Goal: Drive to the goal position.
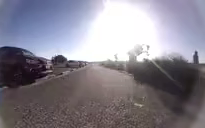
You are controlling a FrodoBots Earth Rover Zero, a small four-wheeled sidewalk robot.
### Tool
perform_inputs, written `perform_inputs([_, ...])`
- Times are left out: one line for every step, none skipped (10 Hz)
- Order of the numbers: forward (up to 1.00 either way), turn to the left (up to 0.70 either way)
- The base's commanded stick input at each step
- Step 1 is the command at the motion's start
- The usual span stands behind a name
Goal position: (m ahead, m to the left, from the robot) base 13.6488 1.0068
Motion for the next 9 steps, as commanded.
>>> perform_inputs([0.70, 0.00])
perform_inputs([0.70, 0.00])
perform_inputs([0.70, 0.00])
perform_inputs([0.70, 0.00])
perform_inputs([0.70, 0.00])
perform_inputs([0.70, 0.00])
perform_inputs([0.70, 0.00])
perform_inputs([0.70, 0.00])
perform_inputs([0.70, 0.00])
